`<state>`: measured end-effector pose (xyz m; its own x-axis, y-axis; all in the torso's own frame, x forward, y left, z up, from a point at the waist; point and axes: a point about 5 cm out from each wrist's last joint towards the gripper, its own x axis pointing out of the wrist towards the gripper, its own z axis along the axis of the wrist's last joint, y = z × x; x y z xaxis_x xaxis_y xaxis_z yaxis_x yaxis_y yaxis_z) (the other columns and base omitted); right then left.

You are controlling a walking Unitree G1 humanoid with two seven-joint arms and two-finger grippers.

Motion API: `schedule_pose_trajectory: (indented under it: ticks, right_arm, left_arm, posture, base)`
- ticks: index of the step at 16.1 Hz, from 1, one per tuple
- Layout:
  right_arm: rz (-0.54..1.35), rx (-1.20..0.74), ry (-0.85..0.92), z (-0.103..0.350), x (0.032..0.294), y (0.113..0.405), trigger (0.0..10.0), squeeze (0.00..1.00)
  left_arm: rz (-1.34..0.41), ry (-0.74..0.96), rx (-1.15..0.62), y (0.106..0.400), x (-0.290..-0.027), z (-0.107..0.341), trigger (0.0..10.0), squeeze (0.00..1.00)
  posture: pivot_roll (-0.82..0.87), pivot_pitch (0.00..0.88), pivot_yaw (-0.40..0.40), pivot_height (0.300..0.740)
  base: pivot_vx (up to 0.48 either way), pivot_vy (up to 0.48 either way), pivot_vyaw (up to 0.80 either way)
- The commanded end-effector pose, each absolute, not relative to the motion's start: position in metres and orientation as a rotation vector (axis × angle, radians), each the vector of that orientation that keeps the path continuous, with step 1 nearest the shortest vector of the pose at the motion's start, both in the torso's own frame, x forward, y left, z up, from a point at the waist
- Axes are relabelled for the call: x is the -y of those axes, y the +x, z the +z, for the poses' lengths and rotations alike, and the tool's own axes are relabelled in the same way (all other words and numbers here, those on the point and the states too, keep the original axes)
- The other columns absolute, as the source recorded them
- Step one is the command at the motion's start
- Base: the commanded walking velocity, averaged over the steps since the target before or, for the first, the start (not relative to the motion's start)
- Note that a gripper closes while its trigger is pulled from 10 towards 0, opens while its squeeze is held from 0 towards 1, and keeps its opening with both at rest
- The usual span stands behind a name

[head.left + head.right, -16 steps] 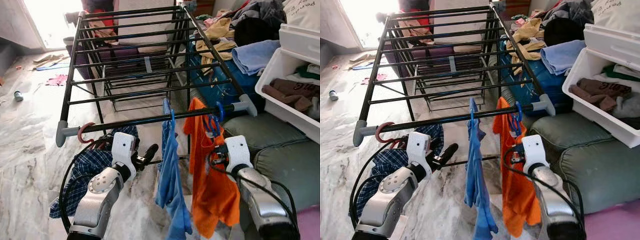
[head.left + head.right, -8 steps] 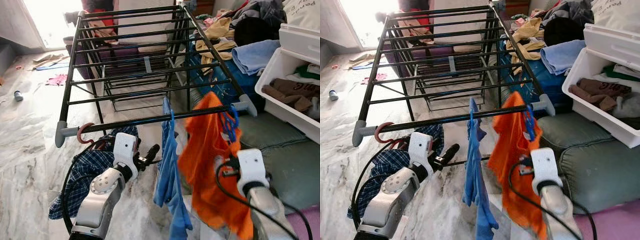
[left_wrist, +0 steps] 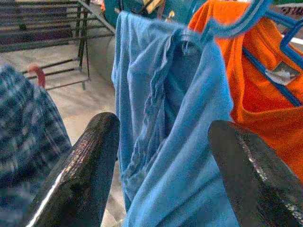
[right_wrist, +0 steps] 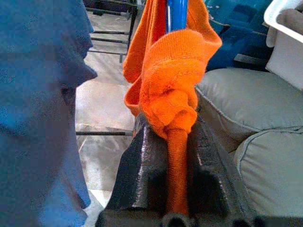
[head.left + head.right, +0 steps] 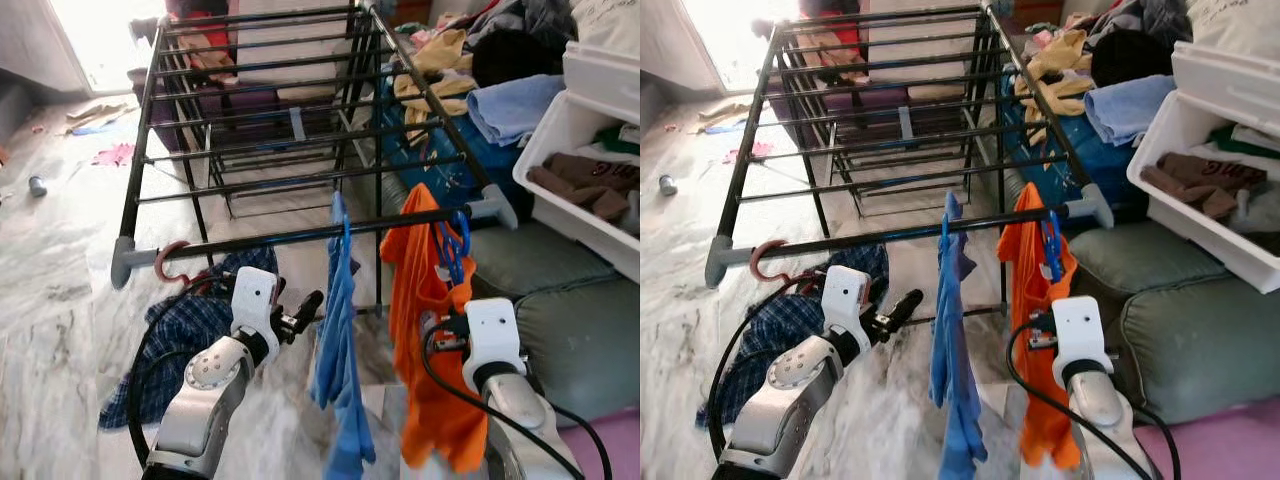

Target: Hang hanger

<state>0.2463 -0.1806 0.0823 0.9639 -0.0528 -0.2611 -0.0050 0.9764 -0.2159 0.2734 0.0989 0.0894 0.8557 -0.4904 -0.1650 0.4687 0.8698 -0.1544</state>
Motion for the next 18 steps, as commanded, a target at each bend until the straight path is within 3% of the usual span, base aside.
schedule_pose_trajectory:
  ticks: [1,18]
  right_arm:
    - [-0.027,-0.244,-0.201,0.0885,0.1772,0.2492,10.0,0.0]
    - [-0.032,-0.284,-0.147,0.0851,0.1786,0.2525,10.0,0.0]
  left_arm:
    - [-0.496,-0.088,-0.207,0.2737,-0.1017,0.0884,10.0,0.0]
    - [-0.471,-0.097,-0.189,0.2794,-0.1026,0.0917,10.0,0.0]
  posture:
    - [-0.13,0.0,0.025,0.74]
    - [-0.13,0.013,0.019,0.74]
  base:
    - [-0.364,0.0,0.0]
    - [-0.354,0.0,0.0]
